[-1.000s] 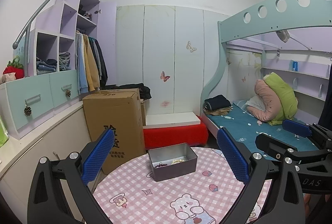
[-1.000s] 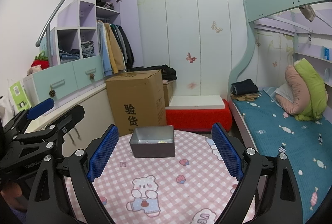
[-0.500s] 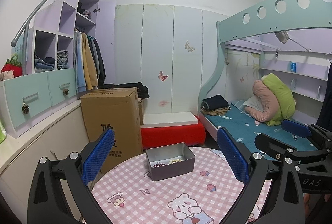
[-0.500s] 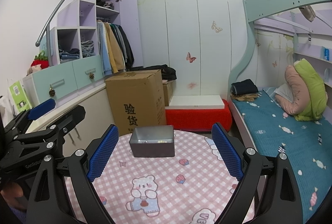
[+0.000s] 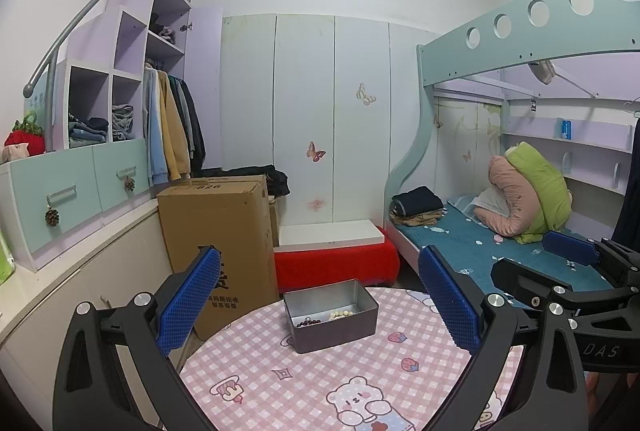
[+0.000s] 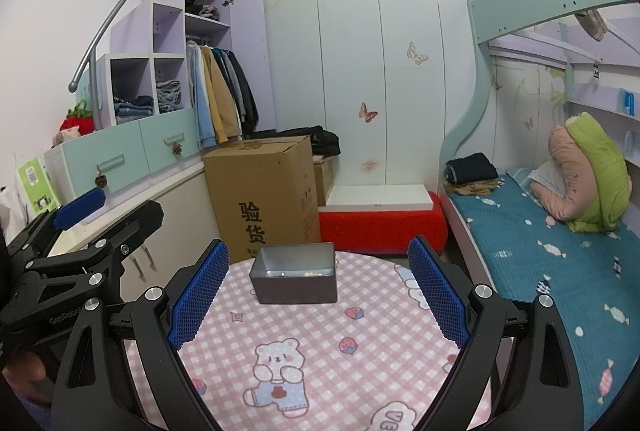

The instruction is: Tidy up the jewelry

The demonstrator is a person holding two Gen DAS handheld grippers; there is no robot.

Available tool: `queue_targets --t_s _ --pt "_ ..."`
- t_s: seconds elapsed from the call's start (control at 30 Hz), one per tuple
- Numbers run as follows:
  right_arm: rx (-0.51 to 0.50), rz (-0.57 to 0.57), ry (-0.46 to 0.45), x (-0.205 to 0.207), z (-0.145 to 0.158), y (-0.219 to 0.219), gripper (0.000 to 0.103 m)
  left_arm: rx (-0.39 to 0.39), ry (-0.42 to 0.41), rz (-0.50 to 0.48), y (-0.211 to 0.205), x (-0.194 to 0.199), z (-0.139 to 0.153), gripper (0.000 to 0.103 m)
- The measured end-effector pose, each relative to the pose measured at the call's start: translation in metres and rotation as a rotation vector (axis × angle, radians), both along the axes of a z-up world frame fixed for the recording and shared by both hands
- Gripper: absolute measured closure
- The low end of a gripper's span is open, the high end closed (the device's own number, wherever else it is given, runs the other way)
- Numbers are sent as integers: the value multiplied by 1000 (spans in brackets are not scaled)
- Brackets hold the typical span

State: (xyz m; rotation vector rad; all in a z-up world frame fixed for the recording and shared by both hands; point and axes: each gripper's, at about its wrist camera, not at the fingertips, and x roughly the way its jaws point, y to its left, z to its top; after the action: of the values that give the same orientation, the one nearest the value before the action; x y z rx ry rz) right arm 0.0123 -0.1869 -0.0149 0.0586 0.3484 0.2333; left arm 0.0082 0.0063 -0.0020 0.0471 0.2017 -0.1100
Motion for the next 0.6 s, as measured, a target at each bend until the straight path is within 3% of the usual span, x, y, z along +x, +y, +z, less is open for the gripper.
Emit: queue_targets --t_s 0.6 --pt "3 -1 1 1 0 0 15 0 2 -2 -1 0 1 7"
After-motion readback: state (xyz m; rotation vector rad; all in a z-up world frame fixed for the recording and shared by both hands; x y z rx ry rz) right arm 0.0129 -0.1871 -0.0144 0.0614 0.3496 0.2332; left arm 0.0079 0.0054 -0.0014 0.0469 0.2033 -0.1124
